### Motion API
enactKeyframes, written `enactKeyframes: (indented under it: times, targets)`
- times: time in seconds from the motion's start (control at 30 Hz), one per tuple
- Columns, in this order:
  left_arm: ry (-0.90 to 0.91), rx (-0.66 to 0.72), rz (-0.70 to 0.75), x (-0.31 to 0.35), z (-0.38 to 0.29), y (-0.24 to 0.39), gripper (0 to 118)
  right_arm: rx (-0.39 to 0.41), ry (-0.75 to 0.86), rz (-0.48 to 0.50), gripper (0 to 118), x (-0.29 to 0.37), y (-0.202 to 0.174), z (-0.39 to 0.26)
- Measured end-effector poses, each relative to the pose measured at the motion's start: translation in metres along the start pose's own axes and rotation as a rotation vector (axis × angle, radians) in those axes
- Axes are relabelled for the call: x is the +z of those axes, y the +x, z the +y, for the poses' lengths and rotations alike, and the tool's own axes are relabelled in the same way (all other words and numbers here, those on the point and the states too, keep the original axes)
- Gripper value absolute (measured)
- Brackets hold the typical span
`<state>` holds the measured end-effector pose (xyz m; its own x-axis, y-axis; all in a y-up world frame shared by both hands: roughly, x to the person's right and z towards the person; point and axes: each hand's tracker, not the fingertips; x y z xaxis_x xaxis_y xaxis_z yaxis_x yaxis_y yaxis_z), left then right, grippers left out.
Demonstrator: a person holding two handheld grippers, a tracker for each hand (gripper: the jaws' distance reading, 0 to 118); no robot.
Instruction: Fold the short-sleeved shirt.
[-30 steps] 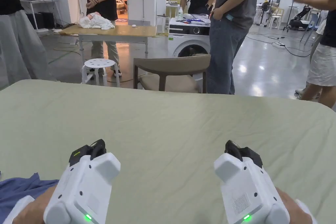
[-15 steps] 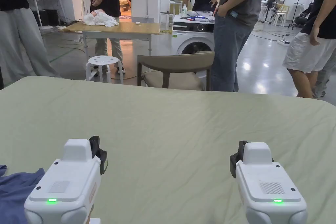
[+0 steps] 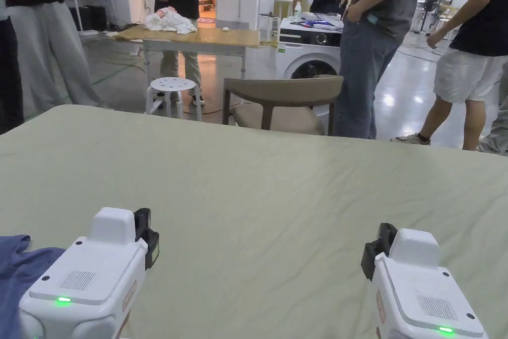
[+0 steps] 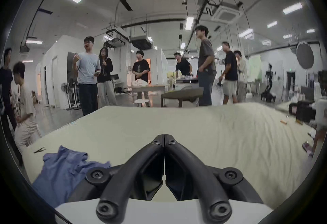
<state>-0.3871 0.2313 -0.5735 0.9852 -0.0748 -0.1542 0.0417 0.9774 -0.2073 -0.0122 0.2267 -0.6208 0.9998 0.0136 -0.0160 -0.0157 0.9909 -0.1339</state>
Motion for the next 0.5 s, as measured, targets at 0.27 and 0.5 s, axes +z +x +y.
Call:
enactKeyframes:
  times: [0.27, 0.5]
  targets:
    - [-0.289, 0.02, 0.125, 0.015, -0.03, -0.132, 0, 0.044, -0.041, 0.053, 1, -0.011, -0.022, -0.015]
    - [-0.629, 0.11, 0.166, -0.006, -0.079, -0.239, 44, 0.07, -0.073, 0.085, 1, -0.017, -0.036, -0.024]
